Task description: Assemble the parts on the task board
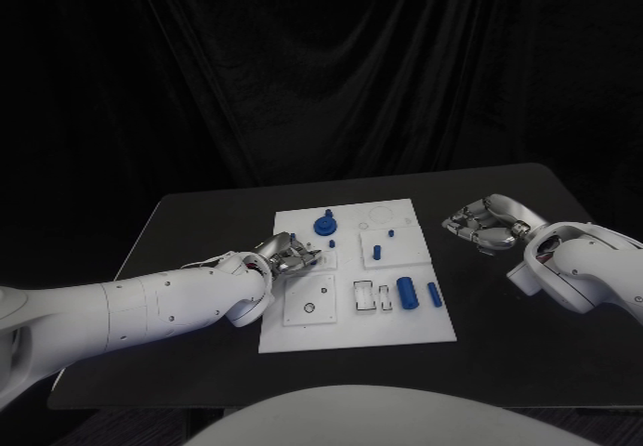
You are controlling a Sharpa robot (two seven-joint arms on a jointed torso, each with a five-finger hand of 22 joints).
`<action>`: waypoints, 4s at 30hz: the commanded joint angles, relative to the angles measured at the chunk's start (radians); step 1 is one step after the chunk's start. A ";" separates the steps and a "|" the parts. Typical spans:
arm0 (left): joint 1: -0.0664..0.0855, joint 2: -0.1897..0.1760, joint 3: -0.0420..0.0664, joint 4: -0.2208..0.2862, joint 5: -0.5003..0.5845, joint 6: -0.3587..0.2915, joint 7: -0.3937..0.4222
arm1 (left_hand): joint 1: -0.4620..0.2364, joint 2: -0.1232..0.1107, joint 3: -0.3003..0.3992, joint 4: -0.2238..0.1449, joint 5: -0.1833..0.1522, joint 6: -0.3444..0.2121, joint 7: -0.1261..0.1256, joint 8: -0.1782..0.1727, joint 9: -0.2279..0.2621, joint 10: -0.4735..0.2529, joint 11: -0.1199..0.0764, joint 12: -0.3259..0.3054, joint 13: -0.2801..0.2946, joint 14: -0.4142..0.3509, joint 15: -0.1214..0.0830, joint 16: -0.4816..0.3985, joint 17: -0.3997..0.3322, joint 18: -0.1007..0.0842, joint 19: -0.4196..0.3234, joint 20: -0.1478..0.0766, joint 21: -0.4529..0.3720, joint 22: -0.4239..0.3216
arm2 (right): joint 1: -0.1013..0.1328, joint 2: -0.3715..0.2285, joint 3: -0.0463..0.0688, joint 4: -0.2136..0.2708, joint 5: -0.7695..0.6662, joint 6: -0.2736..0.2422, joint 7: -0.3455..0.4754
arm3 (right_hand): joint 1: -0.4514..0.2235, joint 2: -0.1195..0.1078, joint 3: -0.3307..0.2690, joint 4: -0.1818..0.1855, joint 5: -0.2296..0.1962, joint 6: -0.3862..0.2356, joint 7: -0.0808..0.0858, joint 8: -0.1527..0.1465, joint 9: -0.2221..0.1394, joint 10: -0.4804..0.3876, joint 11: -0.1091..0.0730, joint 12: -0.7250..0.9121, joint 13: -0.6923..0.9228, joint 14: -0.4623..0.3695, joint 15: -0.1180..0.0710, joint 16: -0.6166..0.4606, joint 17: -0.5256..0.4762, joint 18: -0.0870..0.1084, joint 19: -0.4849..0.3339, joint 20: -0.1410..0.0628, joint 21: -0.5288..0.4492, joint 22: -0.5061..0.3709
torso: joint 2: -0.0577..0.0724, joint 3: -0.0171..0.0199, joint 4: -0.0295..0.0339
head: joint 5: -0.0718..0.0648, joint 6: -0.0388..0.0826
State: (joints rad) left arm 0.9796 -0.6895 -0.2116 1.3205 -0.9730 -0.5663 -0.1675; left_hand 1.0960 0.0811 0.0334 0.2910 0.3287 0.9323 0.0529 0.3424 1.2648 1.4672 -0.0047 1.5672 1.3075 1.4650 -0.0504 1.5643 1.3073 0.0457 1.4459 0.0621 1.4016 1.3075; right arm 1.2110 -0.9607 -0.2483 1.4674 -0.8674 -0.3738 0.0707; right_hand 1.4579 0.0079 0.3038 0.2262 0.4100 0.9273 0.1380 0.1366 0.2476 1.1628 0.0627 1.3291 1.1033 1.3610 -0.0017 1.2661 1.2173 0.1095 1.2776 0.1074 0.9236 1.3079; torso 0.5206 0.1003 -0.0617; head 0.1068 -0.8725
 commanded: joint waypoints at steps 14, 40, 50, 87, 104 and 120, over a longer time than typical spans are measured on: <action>-0.001 0.001 0.001 0.002 0.005 -0.012 0.013 | 0.030 -0.006 0.012 -0.002 0.030 -0.001 -0.008 0.020 0.018 0.104 -0.011 0.004 0.263 0.106 -0.010 0.006 0.263 0.003 0.003 -0.008 0.004 0.173 | -0.003 -0.001 0.001 0.000 0.000 0.007 -0.016 | 0.007 -0.003 0.006 -0.001 0.004 0.001 0.004 0.003 0.001 -0.005 0.001 -0.003 0.000 -0.008 0.001 -0.006 -0.001 0.018 -0.006 0.000 -0.006 0.091 | 0.000 0.0001 -0.0001 | 0.002 0.000; -0.001 -0.003 0.001 0.012 0.005 0.007 -0.019 | 0.056 -0.024 0.014 -0.005 0.025 -0.005 -0.013 0.048 0.053 0.104 -0.015 0.004 0.263 0.106 -0.014 0.006 0.263 0.003 0.006 -0.012 0.005 0.176 | -0.003 0.000 0.001 -0.001 0.000 0.011 -0.018 | 0.008 -0.002 0.008 -0.003 0.006 0.000 0.004 0.003 0.001 -0.006 0.001 -0.004 -0.002 -0.009 0.001 -0.008 -0.002 0.019 -0.007 0.000 -0.010 0.090 | 0.000 0.0004 0.0000 | 0.000 0.000; -0.001 -0.003 0.001 0.006 0.005 0.036 -0.048 | 0.071 -0.023 0.023 -0.006 0.037 -0.016 -0.013 0.048 0.058 0.104 -0.016 0.004 0.263 0.106 -0.015 0.006 0.263 0.004 0.003 -0.013 0.001 0.174 | -0.003 0.000 0.001 0.000 0.000 0.016 -0.023 | 0.008 -0.002 0.008 -0.003 0.006 0.000 0.004 0.003 0.001 -0.006 0.001 -0.004 -0.002 -0.009 0.001 -0.008 -0.002 0.019 -0.007 0.000 -0.010 0.090 | 0.000 0.0001 -0.0003 | -0.001 0.000; -0.001 -0.010 0.001 0.010 0.005 0.042 -0.032 | -0.036 -0.069 -0.051 0.000 -0.193 -0.041 0.008 0.035 0.051 0.104 0.002 0.004 0.263 0.106 -0.001 0.006 0.263 0.005 0.002 -0.001 -0.014 0.181 | -0.003 0.000 0.001 0.000 0.000 0.028 -0.034 | 0.007 -0.004 0.011 -0.005 0.007 -0.001 0.005 0.002 0.001 -0.011 0.002 -0.007 -0.007 -0.014 0.002 -0.014 -0.009 0.021 -0.013 0.000 -0.024 0.087 | 0.000 0.0001 -0.0003 | 0.001 0.000; 0.003 -0.019 0.001 0.028 0.005 0.001 -0.021 | -0.121 -0.025 -0.146 0.000 -0.254 -0.038 0.013 0.026 0.054 0.104 0.006 0.004 0.263 0.106 0.003 0.006 0.263 0.005 0.005 0.004 -0.016 0.184 | -0.003 0.005 0.001 -0.006 0.000 0.035 -0.038 | 0.006 -0.006 0.011 -0.005 0.007 -0.001 0.006 0.002 0.001 -0.012 0.003 -0.008 -0.008 -0.014 0.002 -0.015 -0.010 0.021 -0.014 0.000 -0.025 0.086 | 0.000 -0.0001 -0.0004 | 0.007 0.000; 0.011 0.002 0.001 -0.005 0.005 0.059 -0.024 | -0.117 0.017 -0.161 0.001 -0.224 -0.058 0.018 0.013 0.053 0.104 0.010 0.004 0.263 0.106 0.006 0.006 0.263 0.008 -0.003 0.006 -0.028 0.181 | -0.003 0.009 0.001 -0.007 0.000 0.041 -0.045 | 0.005 -0.005 0.014 -0.005 0.008 -0.002 0.006 0.002 0.001 -0.014 0.003 -0.009 -0.010 -0.016 0.003 -0.016 -0.012 0.022 -0.015 0.001 -0.029 0.086 | -0.001 0.0010 -0.0014 | 0.004 0.000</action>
State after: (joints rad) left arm 0.9870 -0.6911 -0.2114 1.3179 -0.9730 -0.5332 -0.2030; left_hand 0.9788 0.0908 -0.1225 0.2924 0.0991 0.8807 0.0694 0.3599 1.3077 1.4634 -0.0011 1.5672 1.3075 1.4634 -0.0515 1.5643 1.3073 0.0456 1.4460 0.0627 1.3778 1.3073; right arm 1.2104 -0.9527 -0.2483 1.4602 -0.8674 -0.3441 0.0430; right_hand 1.4579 0.0079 0.3109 0.2192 0.4138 0.9273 0.1380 0.1366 0.2476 1.1557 0.0627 1.3252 1.0947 1.3512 0.0029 1.2507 1.2063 0.1249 1.2705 0.1073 0.9004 1.3080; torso 0.5193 0.1008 -0.0625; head 0.1100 -0.8725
